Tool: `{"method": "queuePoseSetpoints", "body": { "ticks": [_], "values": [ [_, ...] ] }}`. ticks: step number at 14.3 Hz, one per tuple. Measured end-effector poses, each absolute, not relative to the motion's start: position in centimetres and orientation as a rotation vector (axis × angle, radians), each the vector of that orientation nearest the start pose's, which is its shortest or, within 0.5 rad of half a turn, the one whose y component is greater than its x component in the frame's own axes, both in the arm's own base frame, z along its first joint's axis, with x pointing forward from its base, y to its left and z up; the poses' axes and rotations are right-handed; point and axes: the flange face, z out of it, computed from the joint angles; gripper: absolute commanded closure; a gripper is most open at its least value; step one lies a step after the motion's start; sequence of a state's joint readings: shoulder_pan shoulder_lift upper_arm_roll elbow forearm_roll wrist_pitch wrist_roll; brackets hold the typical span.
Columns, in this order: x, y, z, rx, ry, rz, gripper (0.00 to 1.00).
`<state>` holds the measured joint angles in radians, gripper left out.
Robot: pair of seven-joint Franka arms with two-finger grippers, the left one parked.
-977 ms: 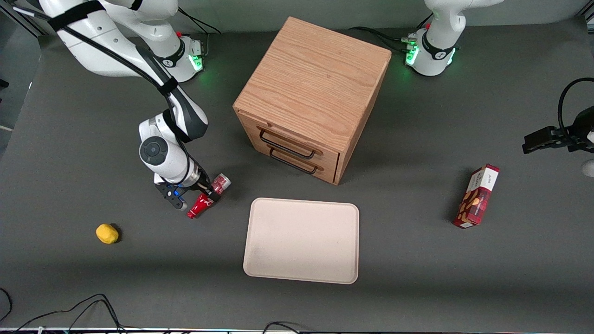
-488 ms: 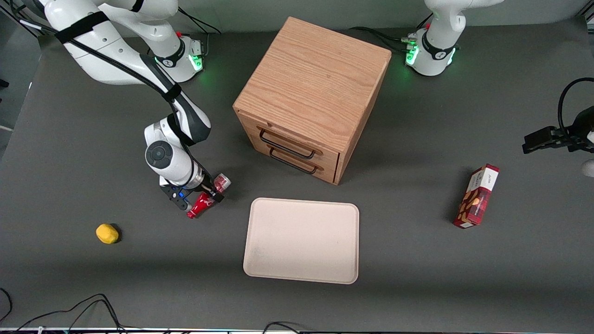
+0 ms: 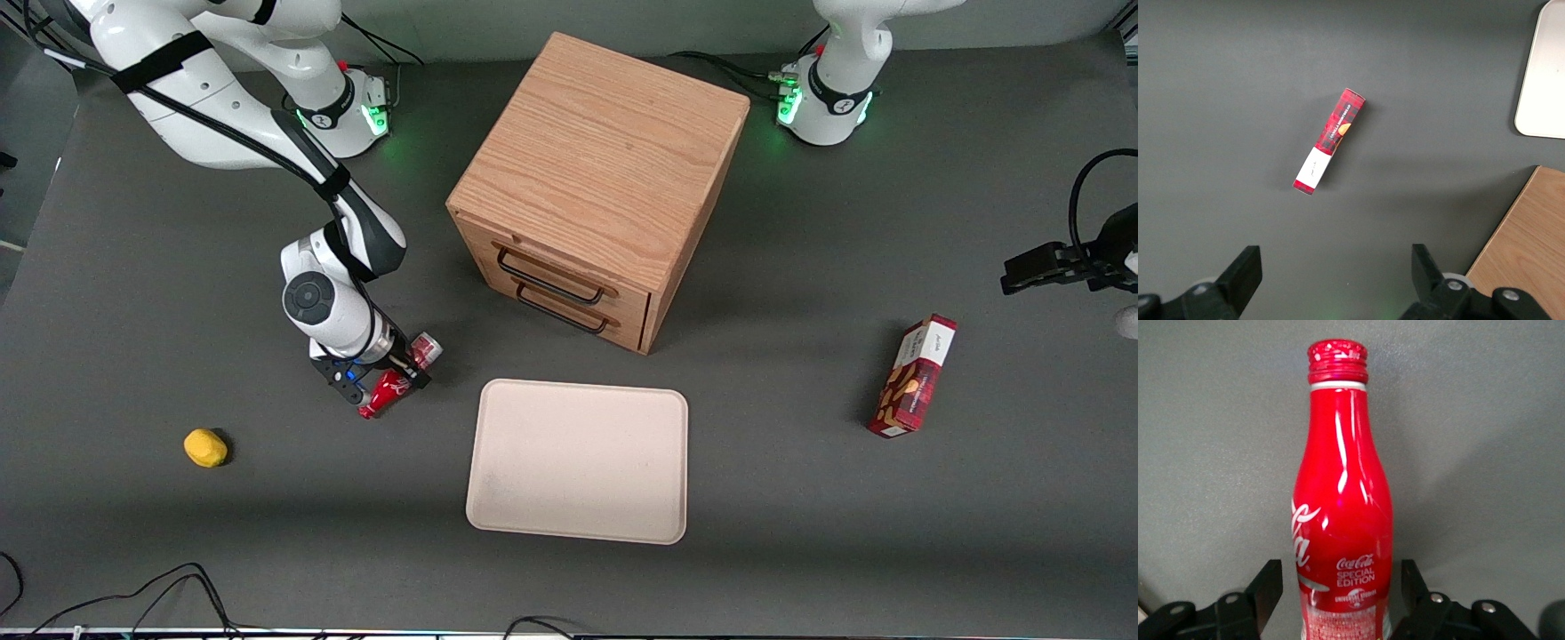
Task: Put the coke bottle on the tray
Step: 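Lower the right gripper and close it around the bottle's body, then lift the bottle and swing it upright with the right gripper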
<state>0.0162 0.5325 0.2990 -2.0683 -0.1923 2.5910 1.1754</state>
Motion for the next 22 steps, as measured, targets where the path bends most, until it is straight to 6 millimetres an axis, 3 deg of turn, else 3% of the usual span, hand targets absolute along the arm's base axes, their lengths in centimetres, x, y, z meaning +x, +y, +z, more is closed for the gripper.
{"method": "queuePoseSetpoints", "body": {
  "ticks": [2, 4, 7, 9, 14, 20, 22],
  "values": [
    [56.0, 18.6, 18.2, -2.888, 1.107, 0.02, 0.77],
    [56.1, 18.6, 18.3, -2.888, 1.106, 0.016, 0.93],
    [56.7, 18.5, 19.0, -2.885, 1.106, -0.001, 0.97],
    [58.0, 18.4, 21.0, -2.915, 1.112, 0.003, 0.97],
    [61.1, 19.2, 32.4, -3.056, 1.042, 0.047, 0.96],
    [64.8, 19.1, 47.4, -3.084, 0.729, 0.039, 0.95],
    [65.9, 19.4, 49.8, -3.074, 0.615, -0.003, 0.95]
  ]
}}
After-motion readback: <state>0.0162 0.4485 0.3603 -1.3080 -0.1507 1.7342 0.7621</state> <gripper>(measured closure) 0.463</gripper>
